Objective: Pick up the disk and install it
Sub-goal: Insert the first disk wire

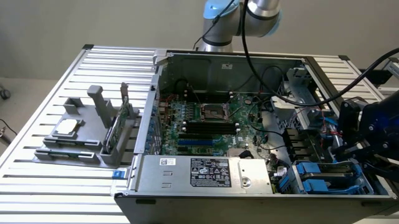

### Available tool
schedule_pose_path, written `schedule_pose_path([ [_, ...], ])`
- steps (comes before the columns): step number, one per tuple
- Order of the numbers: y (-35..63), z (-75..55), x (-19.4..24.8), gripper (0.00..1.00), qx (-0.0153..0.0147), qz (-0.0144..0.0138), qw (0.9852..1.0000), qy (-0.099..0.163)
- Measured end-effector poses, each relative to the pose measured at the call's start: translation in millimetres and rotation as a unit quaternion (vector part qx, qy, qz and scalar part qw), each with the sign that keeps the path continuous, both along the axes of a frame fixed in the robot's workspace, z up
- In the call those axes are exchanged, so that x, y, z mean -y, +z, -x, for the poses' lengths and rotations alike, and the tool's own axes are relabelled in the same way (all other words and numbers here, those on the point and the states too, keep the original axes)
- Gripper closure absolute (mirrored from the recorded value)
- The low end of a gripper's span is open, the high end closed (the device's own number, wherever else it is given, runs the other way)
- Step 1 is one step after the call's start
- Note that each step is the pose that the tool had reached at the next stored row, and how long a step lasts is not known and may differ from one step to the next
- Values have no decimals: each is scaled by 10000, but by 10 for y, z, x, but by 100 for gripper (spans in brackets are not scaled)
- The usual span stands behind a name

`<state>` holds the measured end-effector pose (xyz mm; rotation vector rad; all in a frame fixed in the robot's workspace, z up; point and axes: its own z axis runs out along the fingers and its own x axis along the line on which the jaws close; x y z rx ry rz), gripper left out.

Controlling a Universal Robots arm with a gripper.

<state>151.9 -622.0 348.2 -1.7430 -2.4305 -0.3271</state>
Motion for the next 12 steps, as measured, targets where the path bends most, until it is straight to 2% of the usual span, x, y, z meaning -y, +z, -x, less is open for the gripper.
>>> schedule_pose_path([
  [4,-2,0,1,82,-8,3,9999,-153],
  [12,0,1,1,82,-20,40,9992,-401],
])
